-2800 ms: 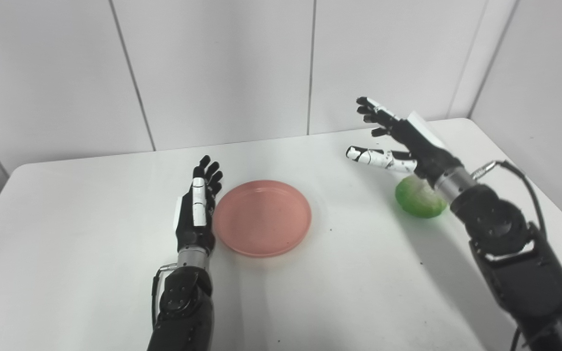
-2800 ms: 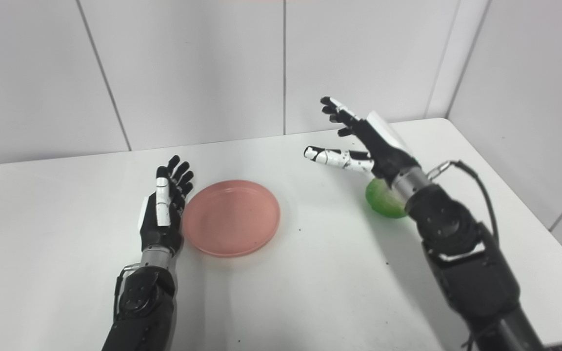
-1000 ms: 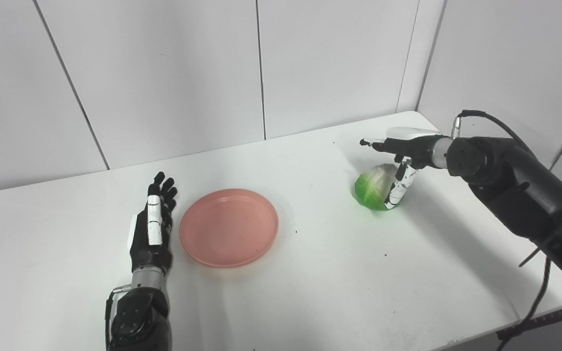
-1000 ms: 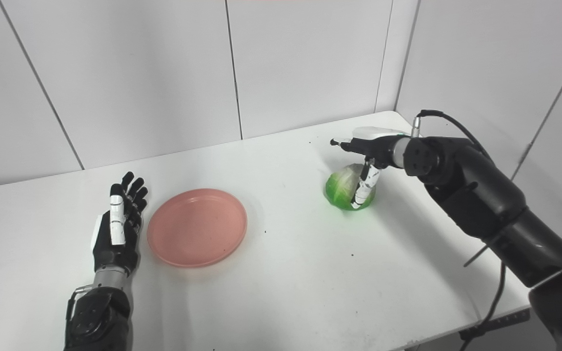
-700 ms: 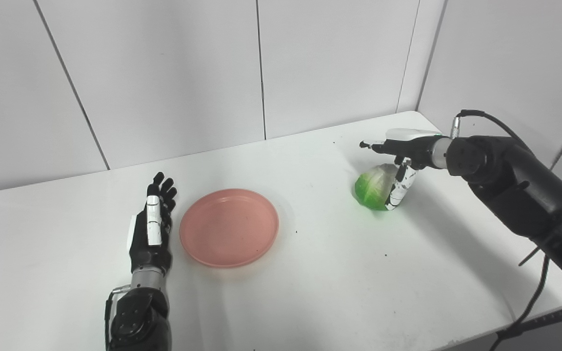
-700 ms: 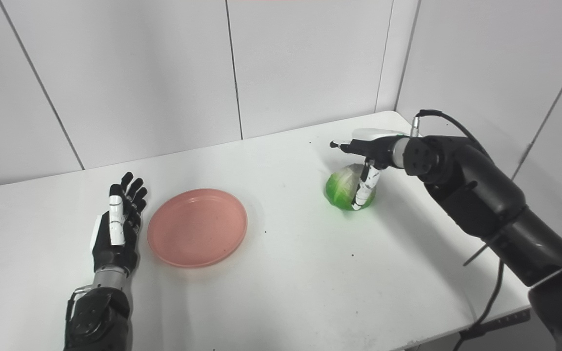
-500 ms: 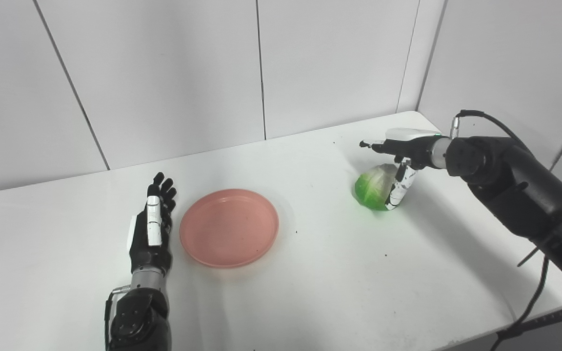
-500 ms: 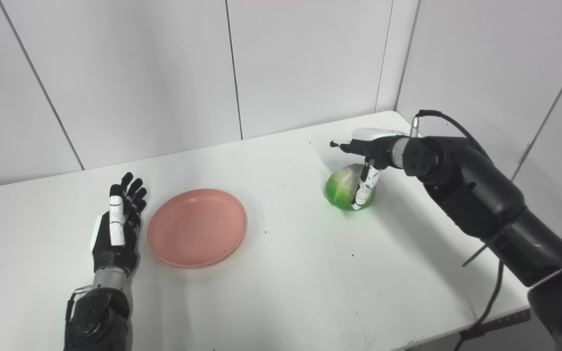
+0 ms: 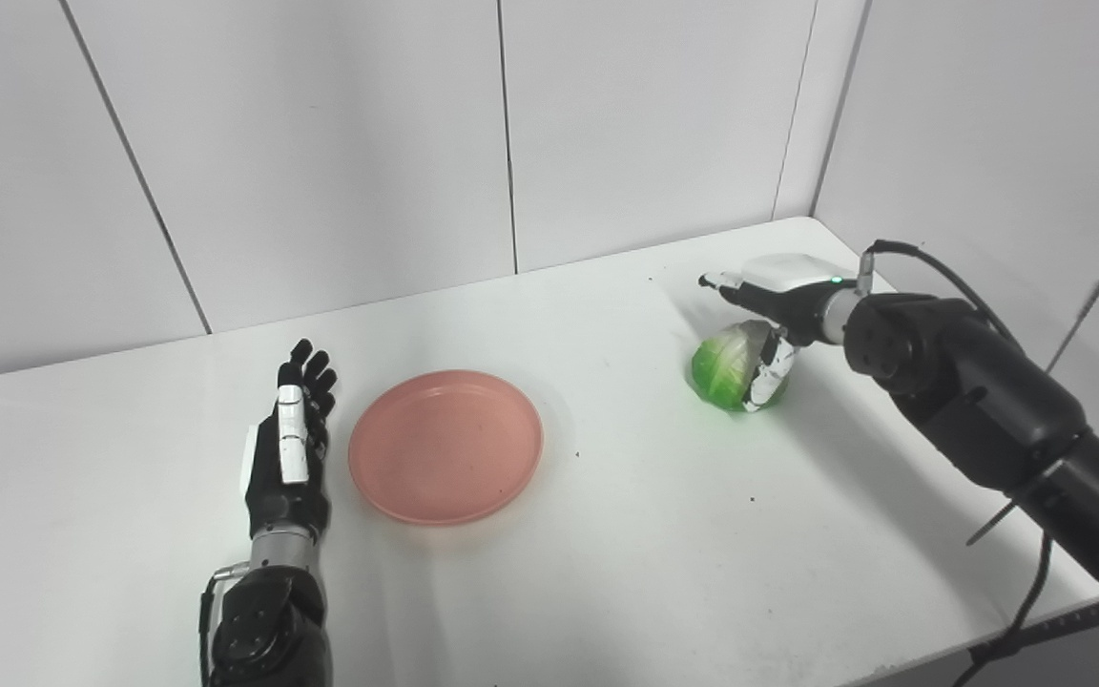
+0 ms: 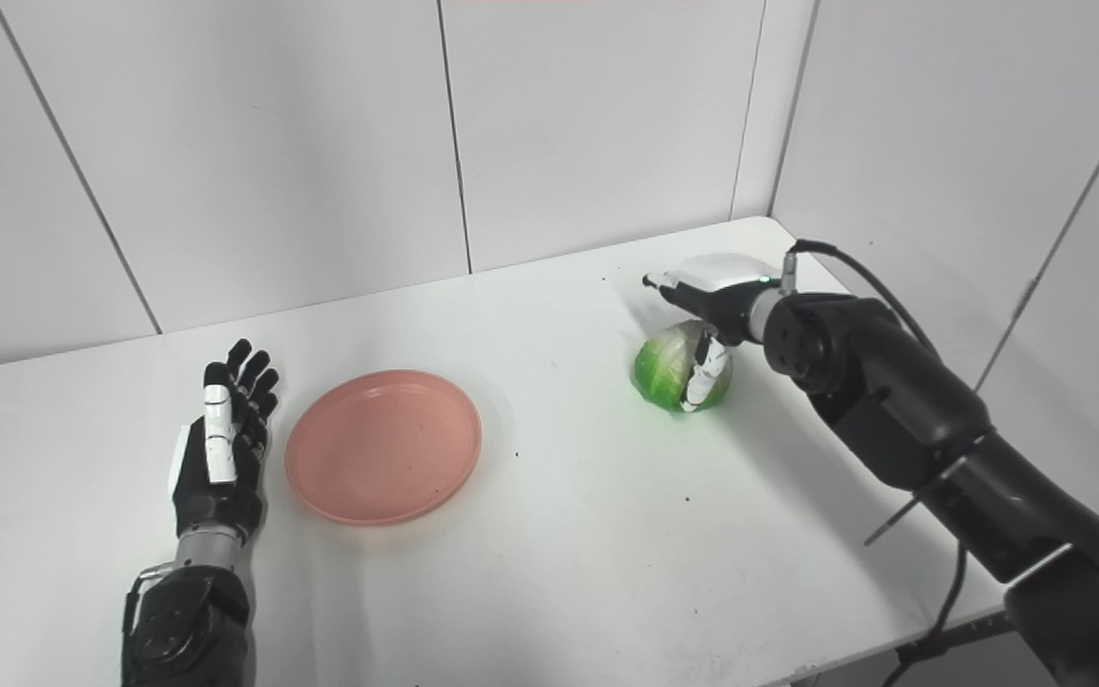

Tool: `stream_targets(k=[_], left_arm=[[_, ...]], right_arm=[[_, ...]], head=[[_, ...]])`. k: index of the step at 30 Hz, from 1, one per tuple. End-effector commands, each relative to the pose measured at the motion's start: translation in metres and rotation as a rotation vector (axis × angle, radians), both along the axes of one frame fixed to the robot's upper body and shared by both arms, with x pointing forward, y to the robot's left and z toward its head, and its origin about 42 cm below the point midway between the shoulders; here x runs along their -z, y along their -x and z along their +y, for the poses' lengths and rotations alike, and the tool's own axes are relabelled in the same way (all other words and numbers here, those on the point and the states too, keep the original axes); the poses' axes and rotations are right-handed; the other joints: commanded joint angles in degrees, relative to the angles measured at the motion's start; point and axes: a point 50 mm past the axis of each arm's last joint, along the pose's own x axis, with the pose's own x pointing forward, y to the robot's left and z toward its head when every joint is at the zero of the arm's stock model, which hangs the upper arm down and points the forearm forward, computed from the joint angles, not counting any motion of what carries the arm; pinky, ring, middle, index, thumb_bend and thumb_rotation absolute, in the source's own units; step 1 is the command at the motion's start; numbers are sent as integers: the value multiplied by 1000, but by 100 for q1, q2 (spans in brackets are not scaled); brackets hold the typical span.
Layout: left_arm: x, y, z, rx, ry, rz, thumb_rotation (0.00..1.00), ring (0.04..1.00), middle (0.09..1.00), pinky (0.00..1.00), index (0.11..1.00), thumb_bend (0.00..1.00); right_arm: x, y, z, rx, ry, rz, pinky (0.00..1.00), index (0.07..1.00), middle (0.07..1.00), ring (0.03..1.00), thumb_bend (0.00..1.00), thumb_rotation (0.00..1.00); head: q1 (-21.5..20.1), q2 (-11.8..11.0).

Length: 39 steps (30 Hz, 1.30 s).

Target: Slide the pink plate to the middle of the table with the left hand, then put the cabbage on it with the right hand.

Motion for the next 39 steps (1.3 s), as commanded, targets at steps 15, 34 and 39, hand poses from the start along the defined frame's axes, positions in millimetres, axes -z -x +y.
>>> stream_targets(k=[15, 34, 39], left_arm=[[-12, -1, -1, -9, 13, -19, 1000, 961, 955, 999, 932, 701], [-14, 1, 2, -5, 15, -16, 1000, 965, 959, 991, 942, 709], [-13, 1, 1, -10, 14, -12, 1000, 958, 954, 989, 936, 709]], right_arm=[[7, -10, 5, -36, -28, -8, 668, 937, 980, 895, 1000, 114], [16, -11, 6, -41, -38, -192, 371, 472, 516, 442, 520, 0], [14, -11, 7, -38, -41, -207, 374, 468, 520, 443, 520, 0]], head=[[12, 77], [1, 154], [5, 157]])
